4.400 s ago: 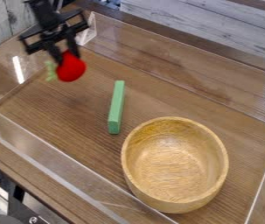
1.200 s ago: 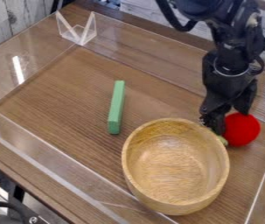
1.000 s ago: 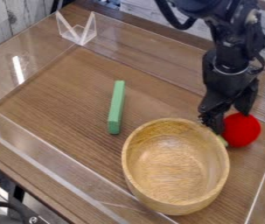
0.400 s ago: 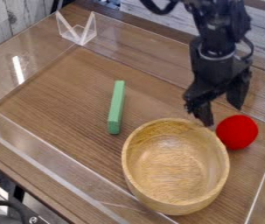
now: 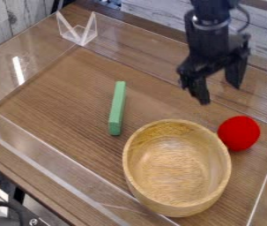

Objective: Move the red object to the right side of the table

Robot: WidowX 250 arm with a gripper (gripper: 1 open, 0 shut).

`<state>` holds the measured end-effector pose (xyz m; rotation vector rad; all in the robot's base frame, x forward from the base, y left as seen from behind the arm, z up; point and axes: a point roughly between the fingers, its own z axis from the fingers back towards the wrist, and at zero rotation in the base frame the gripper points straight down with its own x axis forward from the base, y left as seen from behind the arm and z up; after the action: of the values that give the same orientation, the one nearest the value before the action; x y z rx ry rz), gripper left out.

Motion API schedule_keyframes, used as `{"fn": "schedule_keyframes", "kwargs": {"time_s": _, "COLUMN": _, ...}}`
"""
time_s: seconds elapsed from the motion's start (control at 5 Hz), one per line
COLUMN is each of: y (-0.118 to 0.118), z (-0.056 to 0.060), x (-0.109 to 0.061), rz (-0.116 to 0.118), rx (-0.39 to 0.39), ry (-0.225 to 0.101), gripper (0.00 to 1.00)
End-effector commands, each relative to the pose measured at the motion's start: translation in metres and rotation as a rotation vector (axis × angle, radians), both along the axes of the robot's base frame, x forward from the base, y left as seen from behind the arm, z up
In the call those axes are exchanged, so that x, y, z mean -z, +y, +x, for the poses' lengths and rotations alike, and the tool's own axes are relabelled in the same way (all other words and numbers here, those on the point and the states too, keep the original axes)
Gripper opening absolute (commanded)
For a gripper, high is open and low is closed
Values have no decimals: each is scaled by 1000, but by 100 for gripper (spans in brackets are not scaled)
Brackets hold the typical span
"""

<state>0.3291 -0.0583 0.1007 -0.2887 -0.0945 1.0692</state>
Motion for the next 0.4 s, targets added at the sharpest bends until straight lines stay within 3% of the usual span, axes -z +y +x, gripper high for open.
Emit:
{"fn": "schedule_keyframes", "kwargs": {"time_s": 0.0, "y": 0, "z": 16, "x": -23, "rz": -2, "rx": -42, "ry": -72, "gripper": 100}}
{"fn": "schedule_keyframes", "kwargs": {"time_s": 0.2, "y": -3, "z": 26, "x": -20, "rz": 8, "rx": -92, "ry": -66, "gripper": 100}}
